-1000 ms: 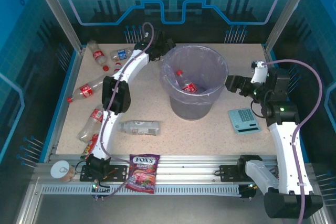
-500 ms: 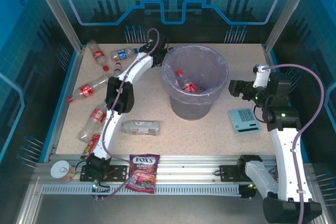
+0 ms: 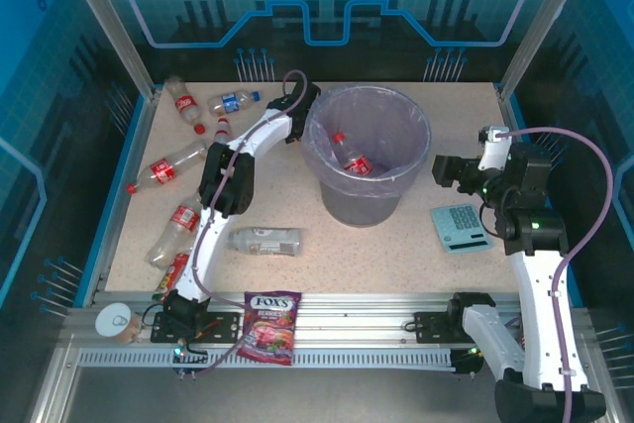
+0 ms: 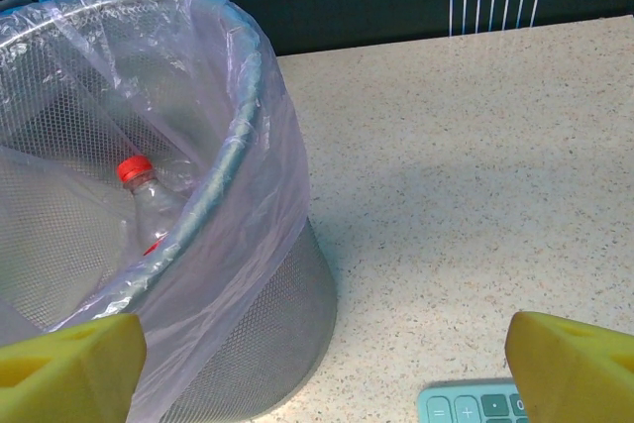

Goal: Put the plastic bottles in the bin

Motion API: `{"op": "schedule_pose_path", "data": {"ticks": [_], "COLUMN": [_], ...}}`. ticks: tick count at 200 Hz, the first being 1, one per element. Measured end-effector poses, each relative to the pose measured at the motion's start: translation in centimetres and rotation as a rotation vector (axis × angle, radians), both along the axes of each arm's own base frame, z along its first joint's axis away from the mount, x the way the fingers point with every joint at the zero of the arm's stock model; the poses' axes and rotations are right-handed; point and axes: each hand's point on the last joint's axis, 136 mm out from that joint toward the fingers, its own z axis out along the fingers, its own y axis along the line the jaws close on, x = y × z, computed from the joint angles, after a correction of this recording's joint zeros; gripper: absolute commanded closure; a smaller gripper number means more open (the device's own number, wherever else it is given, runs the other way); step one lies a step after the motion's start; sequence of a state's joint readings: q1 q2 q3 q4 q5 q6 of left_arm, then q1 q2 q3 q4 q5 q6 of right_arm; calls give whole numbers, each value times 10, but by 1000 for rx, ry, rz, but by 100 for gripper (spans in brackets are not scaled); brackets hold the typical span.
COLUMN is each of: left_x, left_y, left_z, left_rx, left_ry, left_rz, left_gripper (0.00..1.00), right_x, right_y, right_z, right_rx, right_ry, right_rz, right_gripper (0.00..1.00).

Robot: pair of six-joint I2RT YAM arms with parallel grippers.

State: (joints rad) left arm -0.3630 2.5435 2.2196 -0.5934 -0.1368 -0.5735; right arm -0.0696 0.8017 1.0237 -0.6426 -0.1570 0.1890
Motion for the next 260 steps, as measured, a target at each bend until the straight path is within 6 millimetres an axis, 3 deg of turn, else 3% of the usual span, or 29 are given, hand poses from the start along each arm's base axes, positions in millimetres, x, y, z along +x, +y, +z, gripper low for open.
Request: {"op": "schedule_pose_path", "data": {"ticks": [71,89,108,129,149,181,218,243,260], "left_x": [-17,-22,-31,-35,-35,-51,-65,-87,-108], "left_y": [16,33,58,80,87,92,117,125,127], "left_z": [-2,-1,4,20,51,118,187,230,271], "left_rx": [4,-6,-10,-18,-33,-108,-206,-212,-218], "left_ry": [11,9,2,-21,-86,-225,-384,-475,-563], "left_rz": [13,40,76,111,118,110,131,129,120], "left_gripper": [34,37,41,41,42,46,48,55,57], "right_x": [0,0,0,5,10,12,21,23,23], "right_y": [5,8,12,22,28,36,40,40,43], "right_z": [-5,-2,9,22,25,25,40,44,45], "right_rx": [15,22,45,95,145,225,257,276,302], "right_ry": [15,31,32,35,52,84,88,86,84], "right_rz": [28,46,65,108,129,144,159,152,159], "right_gripper": [5,6,16,22,26,30,32,35,41]}}
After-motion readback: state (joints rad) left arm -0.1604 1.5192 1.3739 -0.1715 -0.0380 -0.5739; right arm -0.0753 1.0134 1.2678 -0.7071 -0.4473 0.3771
